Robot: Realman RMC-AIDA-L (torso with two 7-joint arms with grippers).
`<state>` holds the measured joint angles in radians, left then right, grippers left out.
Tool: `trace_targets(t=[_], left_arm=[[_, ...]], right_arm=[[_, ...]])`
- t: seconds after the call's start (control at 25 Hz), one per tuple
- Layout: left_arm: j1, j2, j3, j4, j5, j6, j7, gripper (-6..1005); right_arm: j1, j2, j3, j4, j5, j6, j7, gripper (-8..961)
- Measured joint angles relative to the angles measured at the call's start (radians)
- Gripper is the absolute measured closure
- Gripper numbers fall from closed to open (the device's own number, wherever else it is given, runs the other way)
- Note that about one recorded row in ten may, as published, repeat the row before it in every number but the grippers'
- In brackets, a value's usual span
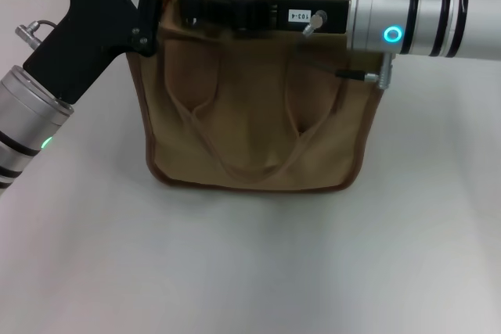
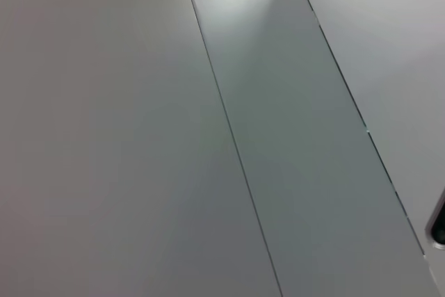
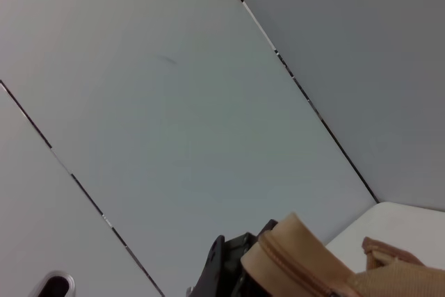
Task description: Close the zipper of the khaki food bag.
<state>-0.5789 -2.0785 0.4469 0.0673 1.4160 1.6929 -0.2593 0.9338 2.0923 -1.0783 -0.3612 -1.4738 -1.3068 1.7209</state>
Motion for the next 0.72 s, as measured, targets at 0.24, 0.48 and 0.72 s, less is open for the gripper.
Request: trace_targets(t=[0.24,0.48,0.72], left_arm=[[0.004,0.0,-0.052,-0.01,-0.001,-0.022,0.0,905],[0.022,0.002,-0.09,-0.018,-0.001,-0.035,-0.001,901],[0.045,0.005,-0.091,-0.018,-0.001,-0.045,-0.001,898]], right_arm=[[-0.036,0.0,0.003,-0.018,0.001,0.0,-0.026,954],[-0.141,-0.002,0.012,-0.087,0.019,0.006,-0.036,954],[-0.266,-0.009,0.012,-0.164,0.03,-0.003,-0.043,954]])
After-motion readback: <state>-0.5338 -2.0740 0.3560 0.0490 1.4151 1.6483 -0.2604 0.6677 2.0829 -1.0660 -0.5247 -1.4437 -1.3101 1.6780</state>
